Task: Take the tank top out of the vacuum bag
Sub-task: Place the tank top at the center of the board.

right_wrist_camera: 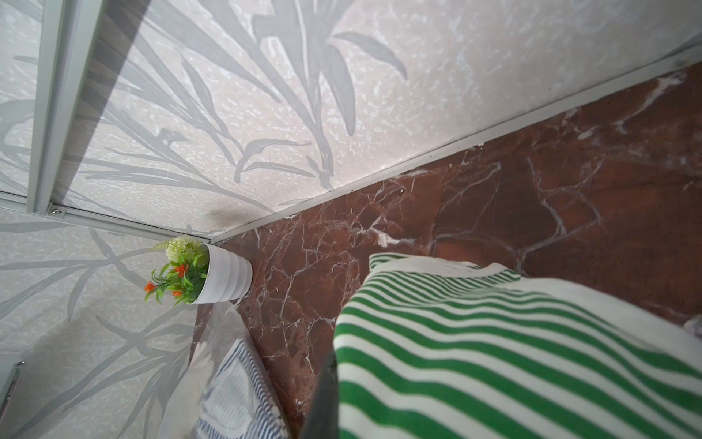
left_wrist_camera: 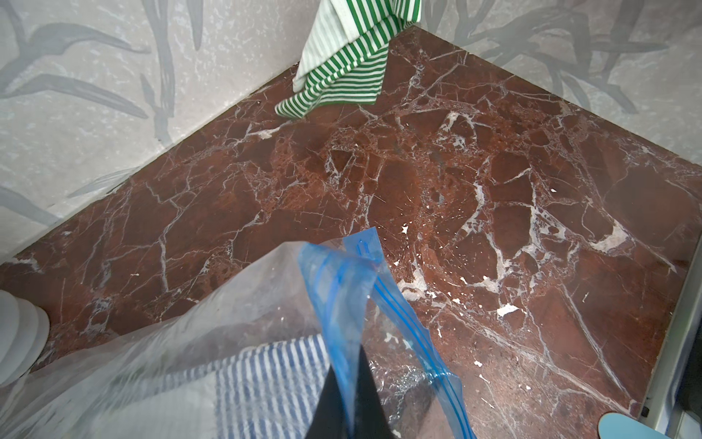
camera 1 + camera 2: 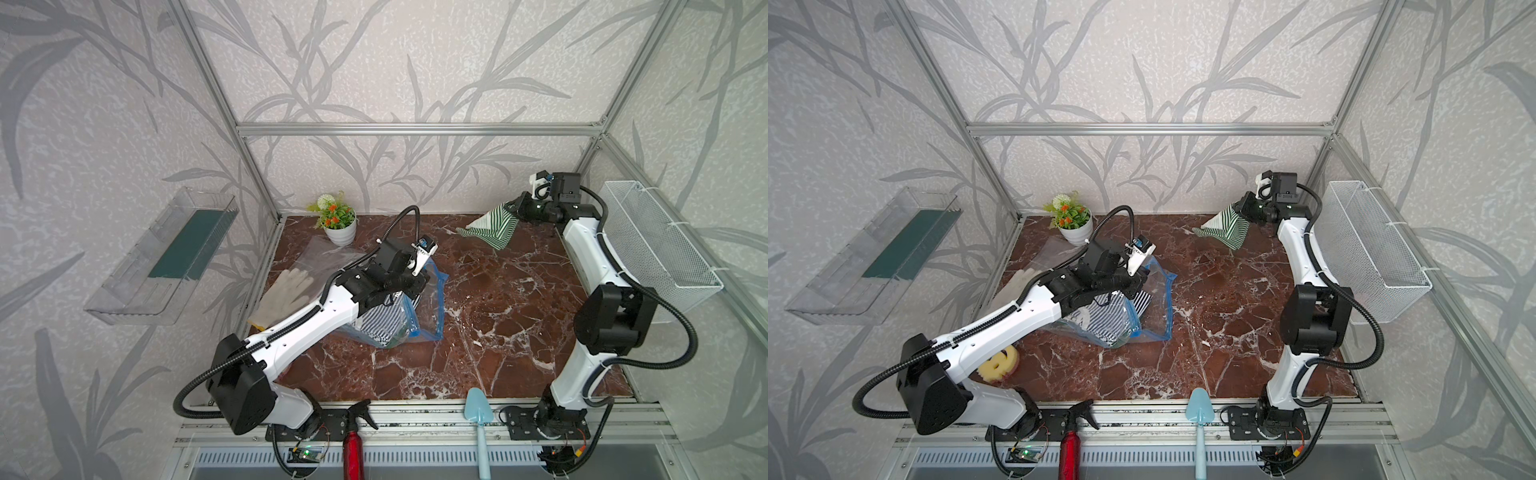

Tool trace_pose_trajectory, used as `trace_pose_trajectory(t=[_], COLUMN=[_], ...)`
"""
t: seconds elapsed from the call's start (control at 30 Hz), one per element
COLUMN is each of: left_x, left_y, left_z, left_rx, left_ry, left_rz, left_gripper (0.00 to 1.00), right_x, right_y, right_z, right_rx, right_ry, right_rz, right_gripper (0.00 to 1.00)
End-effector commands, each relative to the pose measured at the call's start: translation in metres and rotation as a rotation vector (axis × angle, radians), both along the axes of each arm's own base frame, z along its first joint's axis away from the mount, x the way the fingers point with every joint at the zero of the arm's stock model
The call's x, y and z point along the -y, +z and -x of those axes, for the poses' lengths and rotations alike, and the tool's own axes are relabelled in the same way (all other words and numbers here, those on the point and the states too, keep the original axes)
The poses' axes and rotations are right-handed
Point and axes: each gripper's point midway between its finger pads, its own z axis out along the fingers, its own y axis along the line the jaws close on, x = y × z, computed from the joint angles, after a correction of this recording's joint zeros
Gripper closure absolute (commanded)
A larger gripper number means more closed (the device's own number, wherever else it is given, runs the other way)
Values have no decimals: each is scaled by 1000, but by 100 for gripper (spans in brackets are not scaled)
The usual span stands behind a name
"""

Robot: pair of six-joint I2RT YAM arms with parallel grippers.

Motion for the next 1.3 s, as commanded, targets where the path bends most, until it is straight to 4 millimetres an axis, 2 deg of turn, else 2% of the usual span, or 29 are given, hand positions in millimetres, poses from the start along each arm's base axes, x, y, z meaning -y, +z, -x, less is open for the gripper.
trace_pose_trajectory(t=[0.0,0.53,0.8,1.0,1.17,1.27], left_x=[3,-2,-1,-1,-1,-1], left_y=[12,9,1,1,5,7], left_z=[-7,-16,-20,-20,-18,-17], left_rx=[63,48,29,21,22,21], left_ry=[-15,36,46,48,42,43], left_rz=[27,20,3,4,14,21], left_gripper=[100,100,100,100,100,100], right_x=[2,4,13,17,14,14], right_y=[26,12,4,-13,-50,-81], right_z=[-11,-43,-49,-32,-2,22], right_rx=[88,101,109,56,-21,-100], right_ry=[27,57,53,70,35,-12], right_rz=[35,60,134,197,150,121], right_gripper=[100,100,100,100,100,100])
